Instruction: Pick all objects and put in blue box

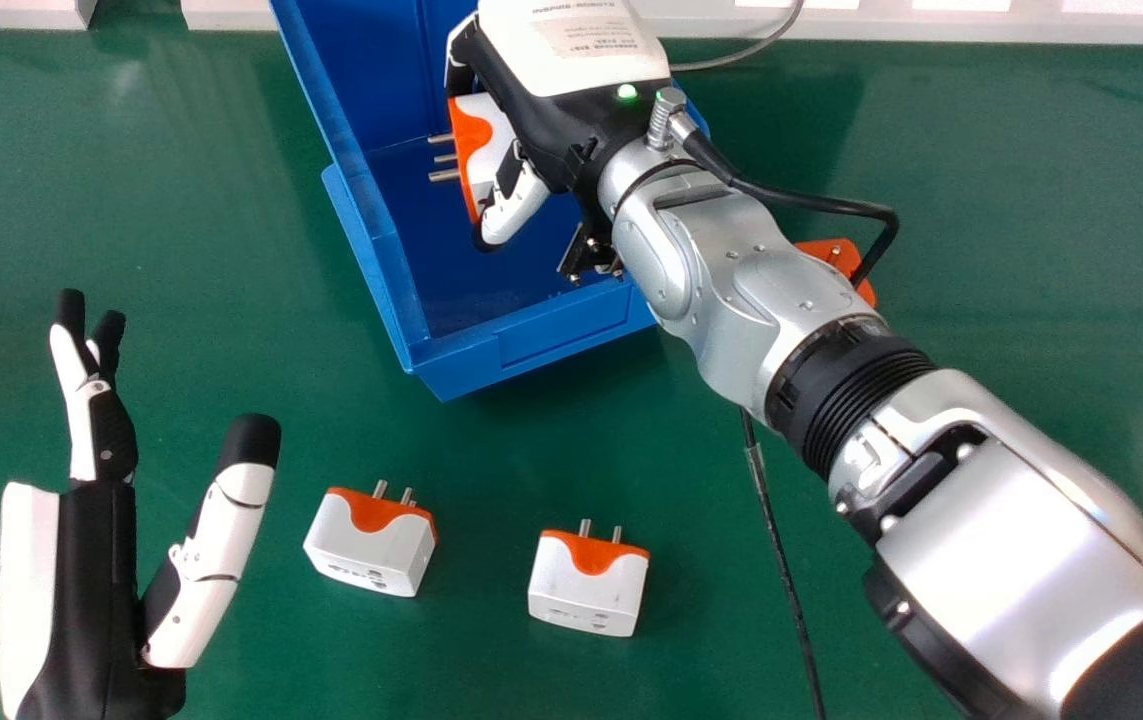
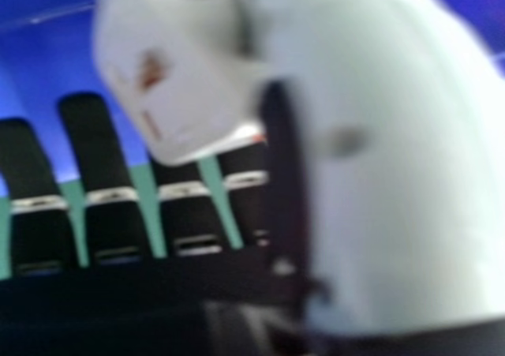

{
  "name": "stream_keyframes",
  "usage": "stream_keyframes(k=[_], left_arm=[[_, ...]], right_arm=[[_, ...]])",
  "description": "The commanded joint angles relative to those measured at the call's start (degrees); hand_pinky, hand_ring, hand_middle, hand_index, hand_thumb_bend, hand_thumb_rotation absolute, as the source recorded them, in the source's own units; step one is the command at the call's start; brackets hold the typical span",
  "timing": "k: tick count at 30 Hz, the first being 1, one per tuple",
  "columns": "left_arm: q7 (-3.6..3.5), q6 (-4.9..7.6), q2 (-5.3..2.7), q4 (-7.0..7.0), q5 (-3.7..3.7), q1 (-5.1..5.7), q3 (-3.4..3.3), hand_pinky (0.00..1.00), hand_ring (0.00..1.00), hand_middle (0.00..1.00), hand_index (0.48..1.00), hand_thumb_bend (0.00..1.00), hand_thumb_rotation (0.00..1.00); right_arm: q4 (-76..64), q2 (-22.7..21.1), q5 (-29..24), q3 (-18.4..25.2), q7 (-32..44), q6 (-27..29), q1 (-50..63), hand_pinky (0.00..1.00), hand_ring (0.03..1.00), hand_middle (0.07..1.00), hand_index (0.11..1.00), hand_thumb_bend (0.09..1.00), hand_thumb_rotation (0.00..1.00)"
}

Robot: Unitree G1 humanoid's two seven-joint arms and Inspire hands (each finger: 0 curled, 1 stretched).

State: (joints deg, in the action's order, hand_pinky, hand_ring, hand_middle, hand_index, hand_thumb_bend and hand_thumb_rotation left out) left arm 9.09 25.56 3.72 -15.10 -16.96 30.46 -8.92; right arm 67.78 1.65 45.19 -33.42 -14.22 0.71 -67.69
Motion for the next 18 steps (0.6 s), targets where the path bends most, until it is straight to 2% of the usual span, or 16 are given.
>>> stream_keyframes(k=[1,7,9,15,18], left_arm=[[0.32,-0.20,-0.30,-1.23,-0.27,-0.08,0.29,1.00,1.00,1.00,1.000,0.64,0.89],[0.78,-0.56,-0.46,-1.23,-0.84,-0.81,0.63,1.00,1.00,1.00,1.000,0.64,0.89],[0.60,-0.35,-0.41,-1.09,-0.36,-1.02,0.76,1.00,1.00,1.00,1.000,0.63,0.89],[0.67,-0.72,-0.37,-0.82,-0.64,-1.69,0.96,1.00,1.00,1.00,1.000,0.62,0.89],[0.66,-0.97,-0.37,-1.02,-0.83,-1.82,1.03,1.00,1.00,1.00,1.000,0.60,0.88]], right_arm=[[-1.6,-0.4,0.5,-0.6,-1.0,0.0,-1.9,0.64,0.780,0.841,0.800,0.702,0.40],[-2.6,-0.6,0.1,-0.5,-0.8,-0.5,-1.5,0.73,0.869,0.912,0.882,0.697,0.42],[-3.0,-0.6,0.1,-0.6,-0.9,-0.8,-1.4,0.75,0.880,0.924,0.896,0.685,0.43],[-4.1,-0.2,-0.9,0.4,-1.4,-1.4,-0.7,0.77,0.898,0.931,0.903,0.533,0.39],[-6.9,-0.6,-1.5,1.2,-1.3,-2.2,0.5,0.76,0.897,0.926,0.894,0.490,0.34]])
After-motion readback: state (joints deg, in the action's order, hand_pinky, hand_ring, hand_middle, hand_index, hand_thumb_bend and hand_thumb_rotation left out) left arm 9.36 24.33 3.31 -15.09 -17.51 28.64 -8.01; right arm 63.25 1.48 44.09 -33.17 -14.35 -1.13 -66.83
